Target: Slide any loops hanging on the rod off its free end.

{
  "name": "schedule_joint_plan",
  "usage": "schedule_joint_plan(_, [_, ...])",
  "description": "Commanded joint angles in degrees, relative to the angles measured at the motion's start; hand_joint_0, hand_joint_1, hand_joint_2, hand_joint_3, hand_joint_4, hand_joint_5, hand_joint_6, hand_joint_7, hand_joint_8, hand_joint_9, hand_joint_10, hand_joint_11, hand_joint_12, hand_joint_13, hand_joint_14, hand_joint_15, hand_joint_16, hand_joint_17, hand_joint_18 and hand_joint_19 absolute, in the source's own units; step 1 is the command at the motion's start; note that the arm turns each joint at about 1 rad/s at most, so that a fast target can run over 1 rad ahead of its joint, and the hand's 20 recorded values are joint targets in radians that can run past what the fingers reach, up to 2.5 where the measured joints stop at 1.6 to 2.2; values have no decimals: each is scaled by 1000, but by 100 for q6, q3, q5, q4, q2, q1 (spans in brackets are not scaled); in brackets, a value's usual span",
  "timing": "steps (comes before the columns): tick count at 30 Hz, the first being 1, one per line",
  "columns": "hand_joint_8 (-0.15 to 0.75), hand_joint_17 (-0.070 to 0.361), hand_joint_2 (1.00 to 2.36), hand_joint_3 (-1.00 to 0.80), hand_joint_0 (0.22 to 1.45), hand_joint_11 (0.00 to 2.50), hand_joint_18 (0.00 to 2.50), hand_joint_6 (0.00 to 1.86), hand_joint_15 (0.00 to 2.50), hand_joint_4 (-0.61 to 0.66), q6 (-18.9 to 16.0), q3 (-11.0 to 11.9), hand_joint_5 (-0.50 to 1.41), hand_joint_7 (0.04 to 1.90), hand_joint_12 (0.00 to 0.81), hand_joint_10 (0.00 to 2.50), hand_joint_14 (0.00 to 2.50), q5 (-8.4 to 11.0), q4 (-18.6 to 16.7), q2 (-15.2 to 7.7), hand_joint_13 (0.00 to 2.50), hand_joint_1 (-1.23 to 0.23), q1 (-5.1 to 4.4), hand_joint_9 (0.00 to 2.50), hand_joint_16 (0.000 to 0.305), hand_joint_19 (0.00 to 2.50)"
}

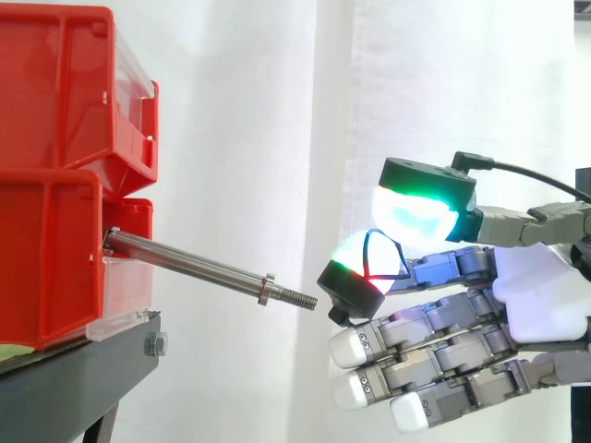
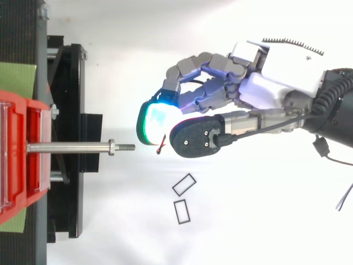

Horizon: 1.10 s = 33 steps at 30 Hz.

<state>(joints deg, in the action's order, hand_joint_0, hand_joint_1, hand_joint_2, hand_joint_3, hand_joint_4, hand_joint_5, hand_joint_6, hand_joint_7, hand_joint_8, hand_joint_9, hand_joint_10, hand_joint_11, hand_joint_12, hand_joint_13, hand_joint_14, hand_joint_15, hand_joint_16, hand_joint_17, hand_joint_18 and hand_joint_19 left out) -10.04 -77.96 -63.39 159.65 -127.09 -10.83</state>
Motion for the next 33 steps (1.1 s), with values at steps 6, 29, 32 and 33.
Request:
schedule_joint_plan(6, [244,106,1018,-218,601,145,673,890,100,14,19,0,-141,1008,346,5,4,20,22,0,619,-734,-7,803,47,315])
schedule_joint_plan(29, [340,148,1487,-94,470,125,913,876,100,-71,-868,0,-69,1149,433,2,3,28,488,0,805,-690,-24,1074,66,259])
schedule_joint_plan(32, [345,149,1502,-99,467,128,917,876,104,-68,-930,0,-69,1146,434,3,3,20,506,0,808,-688,-24,1070,66,260])
schedule_joint_plan(33, [344,149,1511,-102,466,129,917,876,101,-66,-930,0,-69,1145,434,2,3,20,506,0,808,-686,-24,1070,66,250])
